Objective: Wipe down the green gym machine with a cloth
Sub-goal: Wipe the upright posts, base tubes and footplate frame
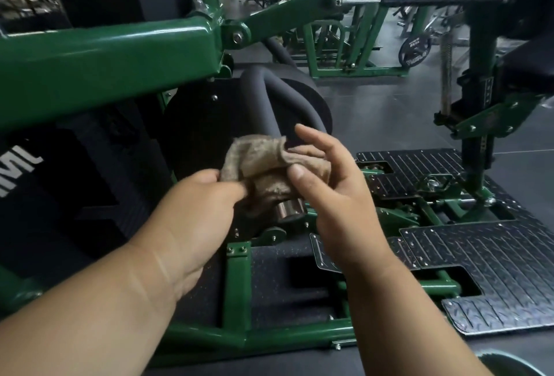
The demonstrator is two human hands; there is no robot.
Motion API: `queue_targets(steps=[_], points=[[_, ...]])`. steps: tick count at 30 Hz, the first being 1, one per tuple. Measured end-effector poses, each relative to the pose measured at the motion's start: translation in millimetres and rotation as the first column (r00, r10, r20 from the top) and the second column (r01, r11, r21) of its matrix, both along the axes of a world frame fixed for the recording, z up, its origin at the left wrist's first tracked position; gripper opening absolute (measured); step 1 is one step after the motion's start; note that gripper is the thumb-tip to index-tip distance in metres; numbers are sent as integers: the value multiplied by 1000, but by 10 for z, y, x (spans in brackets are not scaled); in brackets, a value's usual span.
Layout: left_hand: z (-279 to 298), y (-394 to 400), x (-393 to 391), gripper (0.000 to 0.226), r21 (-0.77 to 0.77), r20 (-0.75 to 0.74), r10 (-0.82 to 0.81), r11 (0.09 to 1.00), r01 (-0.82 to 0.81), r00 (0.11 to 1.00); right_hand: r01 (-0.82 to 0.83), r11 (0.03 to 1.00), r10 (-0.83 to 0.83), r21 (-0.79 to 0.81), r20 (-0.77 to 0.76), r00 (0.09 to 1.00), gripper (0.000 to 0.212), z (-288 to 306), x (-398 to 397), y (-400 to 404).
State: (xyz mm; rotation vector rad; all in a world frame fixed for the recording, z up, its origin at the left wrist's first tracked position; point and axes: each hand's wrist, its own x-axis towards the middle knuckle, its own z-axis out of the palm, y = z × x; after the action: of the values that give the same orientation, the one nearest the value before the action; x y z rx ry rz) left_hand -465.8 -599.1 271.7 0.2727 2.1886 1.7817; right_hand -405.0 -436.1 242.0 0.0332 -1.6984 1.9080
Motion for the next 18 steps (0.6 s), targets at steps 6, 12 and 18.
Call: queue_targets(steps=[6,12,18], points=[[142,257,131,40,316,177,-194,940,131,965,185,982,-185,-26,21,983,70,-115,-79,6],[266,690,-200,53,12,-54,-40,999,41,998,340,929,-353,146,74,933,71,-219,-128,120],[280,806,-413,66,70,-48,117,991,-114,992,235,949,-252,210,57,966,90,-204,-30,68]])
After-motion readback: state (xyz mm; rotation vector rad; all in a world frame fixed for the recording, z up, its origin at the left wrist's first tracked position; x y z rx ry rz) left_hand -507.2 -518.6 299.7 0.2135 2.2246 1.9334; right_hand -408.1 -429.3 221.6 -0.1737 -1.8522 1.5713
